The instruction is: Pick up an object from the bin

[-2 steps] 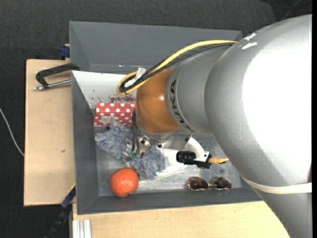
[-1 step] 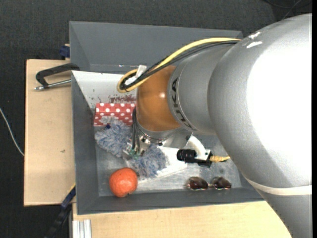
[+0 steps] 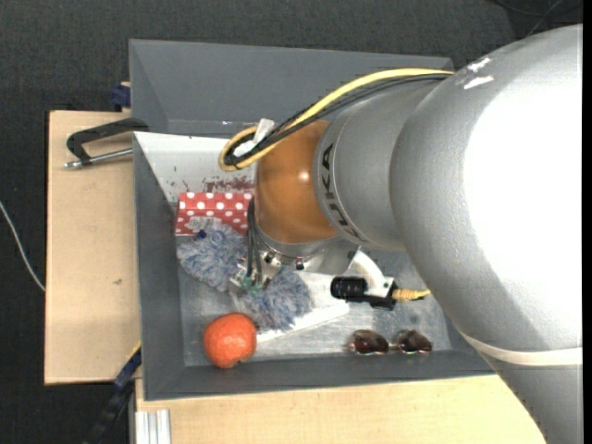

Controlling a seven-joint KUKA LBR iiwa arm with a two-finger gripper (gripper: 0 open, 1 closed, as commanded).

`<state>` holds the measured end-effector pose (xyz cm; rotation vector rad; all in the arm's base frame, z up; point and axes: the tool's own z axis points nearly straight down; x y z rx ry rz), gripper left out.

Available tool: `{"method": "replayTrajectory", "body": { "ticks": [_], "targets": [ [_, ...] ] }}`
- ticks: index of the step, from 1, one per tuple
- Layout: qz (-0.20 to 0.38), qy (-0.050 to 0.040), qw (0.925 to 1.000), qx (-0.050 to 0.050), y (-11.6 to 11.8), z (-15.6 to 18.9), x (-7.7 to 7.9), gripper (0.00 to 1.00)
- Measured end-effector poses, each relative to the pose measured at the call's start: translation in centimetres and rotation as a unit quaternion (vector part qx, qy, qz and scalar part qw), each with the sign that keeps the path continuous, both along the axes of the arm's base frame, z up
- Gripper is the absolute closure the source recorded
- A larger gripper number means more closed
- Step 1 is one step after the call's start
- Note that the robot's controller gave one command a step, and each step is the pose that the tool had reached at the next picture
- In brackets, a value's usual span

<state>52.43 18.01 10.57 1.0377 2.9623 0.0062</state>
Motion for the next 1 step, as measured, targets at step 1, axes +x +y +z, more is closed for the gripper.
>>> {"method": "replayTrajectory", "body": {
  "ticks": [1],
  "targets": [
    [0.0, 0.0024, 1.0, -0.001, -0.03, 0.36, -0.1, 1.0]
  ]
}}
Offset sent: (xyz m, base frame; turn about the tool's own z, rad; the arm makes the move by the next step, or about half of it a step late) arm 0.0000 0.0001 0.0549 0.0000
